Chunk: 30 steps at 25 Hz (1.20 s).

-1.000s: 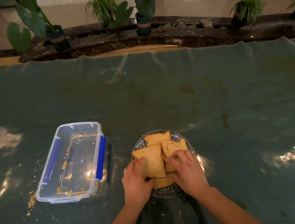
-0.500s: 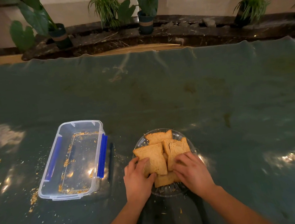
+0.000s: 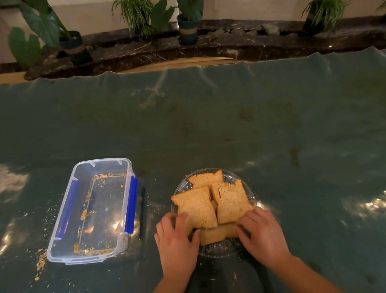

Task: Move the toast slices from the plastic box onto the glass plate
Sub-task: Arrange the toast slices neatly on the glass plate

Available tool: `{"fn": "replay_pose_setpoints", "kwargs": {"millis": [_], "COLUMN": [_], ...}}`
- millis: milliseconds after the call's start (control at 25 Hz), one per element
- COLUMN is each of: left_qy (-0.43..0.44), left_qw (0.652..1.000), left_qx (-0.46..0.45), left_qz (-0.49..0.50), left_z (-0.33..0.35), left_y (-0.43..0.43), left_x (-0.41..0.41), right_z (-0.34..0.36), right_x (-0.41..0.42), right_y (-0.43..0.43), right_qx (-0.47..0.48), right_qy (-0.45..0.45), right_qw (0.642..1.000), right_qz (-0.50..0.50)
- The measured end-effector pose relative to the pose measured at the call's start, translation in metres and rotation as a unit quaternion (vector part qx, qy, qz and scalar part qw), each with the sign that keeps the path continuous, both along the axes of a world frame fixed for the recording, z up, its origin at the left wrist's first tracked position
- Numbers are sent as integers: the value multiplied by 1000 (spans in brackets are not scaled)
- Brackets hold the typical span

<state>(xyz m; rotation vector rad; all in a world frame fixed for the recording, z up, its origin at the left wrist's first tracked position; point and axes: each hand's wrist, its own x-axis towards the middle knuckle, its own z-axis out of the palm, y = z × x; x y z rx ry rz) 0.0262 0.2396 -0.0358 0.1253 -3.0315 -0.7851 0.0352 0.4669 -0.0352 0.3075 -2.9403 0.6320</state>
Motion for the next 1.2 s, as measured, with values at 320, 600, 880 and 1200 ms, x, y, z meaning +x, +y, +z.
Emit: {"fn": "replay_pose_setpoints", "kwargs": {"millis": [320,600,880,1200], "left_qy": [-37,-61,14,-110], "left_qw": [997,993,997,990], "left_qx": [27,30,71,-5], "left_qz": [-66,-92,-4,-93], "left_z": [0,-3,4,5], "left_y": [8,7,-2,-1], "left_x": [25,31,10,-20], "right_z": [-9,-13,-5,-5], "right_x": [18,22,2,-21], "right_y": [-10,-10,3,6], "right_qx": [12,3,-52,-36], "right_qy": [-61,-77,-14,-118], "right_qw": [997,996,986,980], "right_qz": [-53,-47,-159,-159]}}
